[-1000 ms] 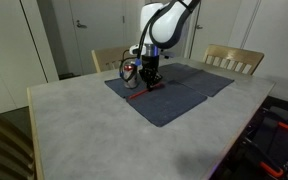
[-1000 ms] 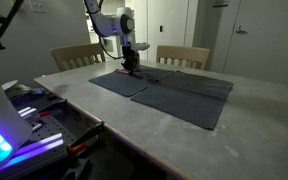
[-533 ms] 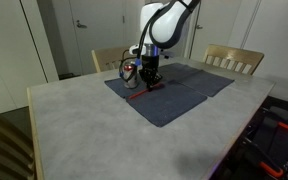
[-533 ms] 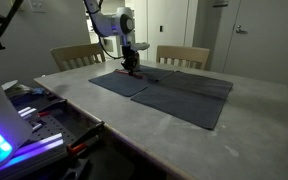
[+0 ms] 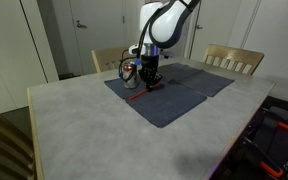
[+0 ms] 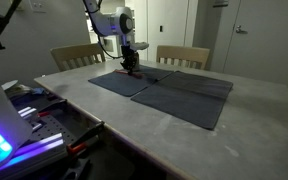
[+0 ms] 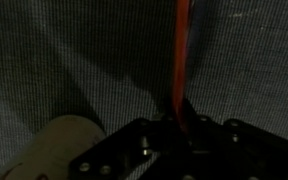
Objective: Put the orange straw in the can
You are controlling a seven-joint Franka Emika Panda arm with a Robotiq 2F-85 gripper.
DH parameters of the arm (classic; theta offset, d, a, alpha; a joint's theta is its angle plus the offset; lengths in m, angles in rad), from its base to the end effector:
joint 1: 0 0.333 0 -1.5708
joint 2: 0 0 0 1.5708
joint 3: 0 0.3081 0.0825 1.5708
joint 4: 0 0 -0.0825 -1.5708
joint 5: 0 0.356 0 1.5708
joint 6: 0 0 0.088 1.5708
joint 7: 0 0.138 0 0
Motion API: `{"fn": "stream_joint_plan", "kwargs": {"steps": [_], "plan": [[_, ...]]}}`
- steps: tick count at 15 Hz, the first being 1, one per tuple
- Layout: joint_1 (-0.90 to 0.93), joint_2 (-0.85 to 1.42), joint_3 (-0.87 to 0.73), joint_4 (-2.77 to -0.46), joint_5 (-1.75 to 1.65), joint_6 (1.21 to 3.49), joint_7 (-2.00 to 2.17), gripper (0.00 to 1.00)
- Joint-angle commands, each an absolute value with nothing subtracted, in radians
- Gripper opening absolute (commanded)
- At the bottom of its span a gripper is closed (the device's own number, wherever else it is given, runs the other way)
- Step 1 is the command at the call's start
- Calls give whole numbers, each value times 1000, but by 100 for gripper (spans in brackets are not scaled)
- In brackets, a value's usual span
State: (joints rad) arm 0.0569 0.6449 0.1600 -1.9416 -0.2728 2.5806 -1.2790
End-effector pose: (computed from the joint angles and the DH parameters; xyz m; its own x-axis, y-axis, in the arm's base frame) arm 0.5835 0.1288 0.1366 -0.1230 0.9913 -0.0468 0.9921 0.1240 0.0198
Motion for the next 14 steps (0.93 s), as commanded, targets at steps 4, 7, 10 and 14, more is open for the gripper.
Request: {"fn": "stream_joint_plan", "kwargs": {"steps": [4,7,10,14], "plan": [[57,615,162,-1966,-282,2565,-1277,2],[58,612,162,-1967,-281,2562,-1275,2],[61,605,161,-1967,-282,2550,-1272,2],[65,598,161,-1969,-282,2537,-1271,2]]}}
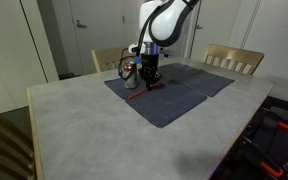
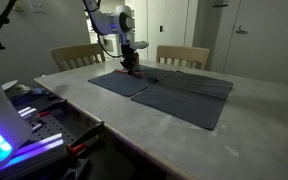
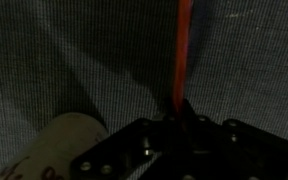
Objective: Put the orange straw in the can
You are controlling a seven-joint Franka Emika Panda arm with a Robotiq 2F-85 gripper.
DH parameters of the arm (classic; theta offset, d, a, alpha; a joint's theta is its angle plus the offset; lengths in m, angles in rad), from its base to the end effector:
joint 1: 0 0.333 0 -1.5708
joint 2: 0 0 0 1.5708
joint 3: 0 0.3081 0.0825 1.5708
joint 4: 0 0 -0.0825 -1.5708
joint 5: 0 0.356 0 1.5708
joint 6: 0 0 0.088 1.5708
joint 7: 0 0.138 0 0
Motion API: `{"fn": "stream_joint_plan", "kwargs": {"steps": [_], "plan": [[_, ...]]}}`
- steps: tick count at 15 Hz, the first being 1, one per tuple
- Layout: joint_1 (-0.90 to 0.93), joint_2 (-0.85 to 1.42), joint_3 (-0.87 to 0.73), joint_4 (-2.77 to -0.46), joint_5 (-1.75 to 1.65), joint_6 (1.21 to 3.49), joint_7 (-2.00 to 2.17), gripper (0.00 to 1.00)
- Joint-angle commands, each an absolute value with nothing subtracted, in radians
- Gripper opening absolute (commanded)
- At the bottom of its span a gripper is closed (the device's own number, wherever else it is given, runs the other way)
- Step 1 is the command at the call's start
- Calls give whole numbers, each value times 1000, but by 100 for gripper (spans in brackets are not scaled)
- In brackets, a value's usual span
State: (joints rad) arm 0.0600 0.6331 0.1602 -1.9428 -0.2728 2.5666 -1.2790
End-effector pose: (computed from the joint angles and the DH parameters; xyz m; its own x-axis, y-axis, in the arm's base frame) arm 0.5832 0.1300 0.1420 -0.1257 0.9907 -0.0515 0.9918 0.1268 0.0170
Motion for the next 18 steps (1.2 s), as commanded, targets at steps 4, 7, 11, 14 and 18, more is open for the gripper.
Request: {"fn": "stream_joint_plan", "kwargs": {"steps": [4,7,11,14,18], "plan": [[72,597,157,-1968,-287,2525,-1266,5],[69,595,162,-1970,-282,2521,-1270,2],[72,593,162,-1971,-281,2521,-1268,40],[76,592,160,-1972,-286,2522,-1268,9],[79,589,158,-1972,-288,2522,-1266,0]]}}
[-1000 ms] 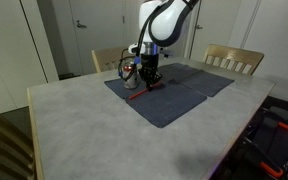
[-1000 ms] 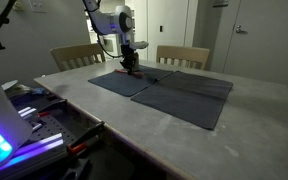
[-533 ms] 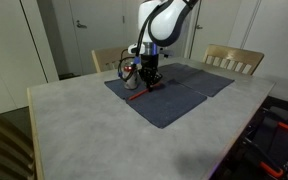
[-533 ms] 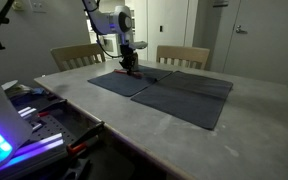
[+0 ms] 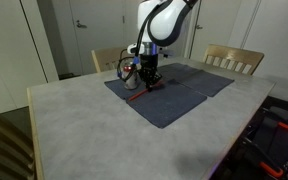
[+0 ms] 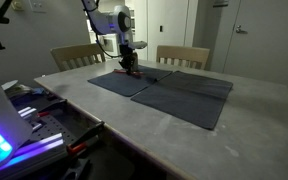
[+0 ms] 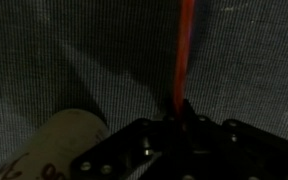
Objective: Put the orange straw in the can
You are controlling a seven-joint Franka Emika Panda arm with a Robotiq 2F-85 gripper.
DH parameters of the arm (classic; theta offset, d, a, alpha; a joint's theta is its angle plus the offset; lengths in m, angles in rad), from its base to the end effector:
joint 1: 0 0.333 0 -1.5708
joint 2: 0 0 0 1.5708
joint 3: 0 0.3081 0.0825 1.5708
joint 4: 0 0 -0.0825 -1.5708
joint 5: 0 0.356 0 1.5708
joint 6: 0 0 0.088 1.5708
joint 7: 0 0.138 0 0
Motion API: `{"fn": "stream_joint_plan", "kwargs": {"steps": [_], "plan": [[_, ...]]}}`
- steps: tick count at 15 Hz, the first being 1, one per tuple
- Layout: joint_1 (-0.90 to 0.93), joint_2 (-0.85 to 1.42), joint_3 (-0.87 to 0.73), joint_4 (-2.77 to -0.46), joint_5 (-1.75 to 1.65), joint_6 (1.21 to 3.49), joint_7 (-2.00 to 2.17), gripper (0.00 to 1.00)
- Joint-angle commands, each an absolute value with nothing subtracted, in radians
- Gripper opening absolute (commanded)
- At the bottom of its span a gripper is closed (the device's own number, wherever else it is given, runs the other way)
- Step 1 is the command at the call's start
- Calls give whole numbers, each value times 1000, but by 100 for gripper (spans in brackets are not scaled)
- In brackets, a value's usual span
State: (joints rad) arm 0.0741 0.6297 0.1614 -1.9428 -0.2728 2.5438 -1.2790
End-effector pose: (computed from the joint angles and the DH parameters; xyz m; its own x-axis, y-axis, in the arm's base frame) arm 0.5789 0.1375 0.1420 -0.1404 0.9884 -0.0576 0.9901 0.1405 -0.0013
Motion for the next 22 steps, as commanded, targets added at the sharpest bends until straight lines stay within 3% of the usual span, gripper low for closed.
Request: {"fn": "stream_joint_plan", "kwargs": {"steps": [1,22], "plan": [[80,589,158,-1973,-289,2523,-1266,2],[37,470,175,-2110,-176,2587,-1136,2]]}}
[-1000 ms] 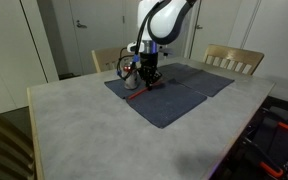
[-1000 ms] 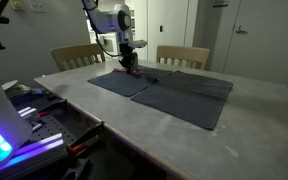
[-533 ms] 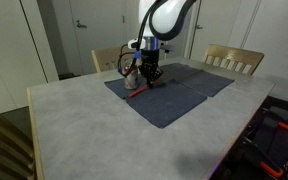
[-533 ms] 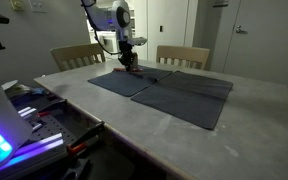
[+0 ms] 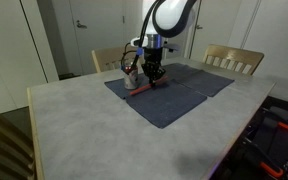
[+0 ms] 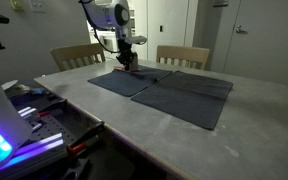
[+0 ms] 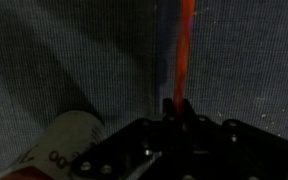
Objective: Put the orange straw in the can
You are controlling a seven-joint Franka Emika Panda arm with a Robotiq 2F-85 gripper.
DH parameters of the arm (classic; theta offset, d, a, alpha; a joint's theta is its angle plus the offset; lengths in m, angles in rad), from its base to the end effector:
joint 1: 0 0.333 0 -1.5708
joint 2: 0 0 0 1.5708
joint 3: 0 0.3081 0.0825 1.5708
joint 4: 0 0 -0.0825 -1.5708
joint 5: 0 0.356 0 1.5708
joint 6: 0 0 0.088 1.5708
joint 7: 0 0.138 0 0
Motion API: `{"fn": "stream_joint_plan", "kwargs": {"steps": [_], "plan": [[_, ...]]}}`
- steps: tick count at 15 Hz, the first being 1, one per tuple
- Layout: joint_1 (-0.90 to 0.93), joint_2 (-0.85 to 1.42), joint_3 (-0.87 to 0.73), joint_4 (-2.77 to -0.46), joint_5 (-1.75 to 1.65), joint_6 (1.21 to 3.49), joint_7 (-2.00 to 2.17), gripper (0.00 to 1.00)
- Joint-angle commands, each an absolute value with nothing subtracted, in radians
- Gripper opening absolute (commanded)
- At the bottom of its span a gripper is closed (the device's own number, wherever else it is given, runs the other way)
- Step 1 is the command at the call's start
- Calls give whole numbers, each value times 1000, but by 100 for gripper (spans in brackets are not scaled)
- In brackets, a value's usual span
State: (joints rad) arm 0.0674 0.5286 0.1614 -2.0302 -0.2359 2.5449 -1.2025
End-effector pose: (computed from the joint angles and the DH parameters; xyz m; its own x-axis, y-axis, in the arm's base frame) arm 0.5637 0.1308 0.1702 -0.0342 0.9982 -0.0490 0.9993 0.0349 0.0133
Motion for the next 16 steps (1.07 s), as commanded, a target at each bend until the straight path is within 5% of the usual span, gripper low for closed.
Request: {"fn": "stream_joint_plan", "kwargs": {"steps": [1,15,16], "plan": [[30,458,175,-2128,-147,2601,-1102,2],[-44,397,194,-2272,-15,2826,-747,2],[-45,398,194,-2275,-25,2831,-743,9]]}}
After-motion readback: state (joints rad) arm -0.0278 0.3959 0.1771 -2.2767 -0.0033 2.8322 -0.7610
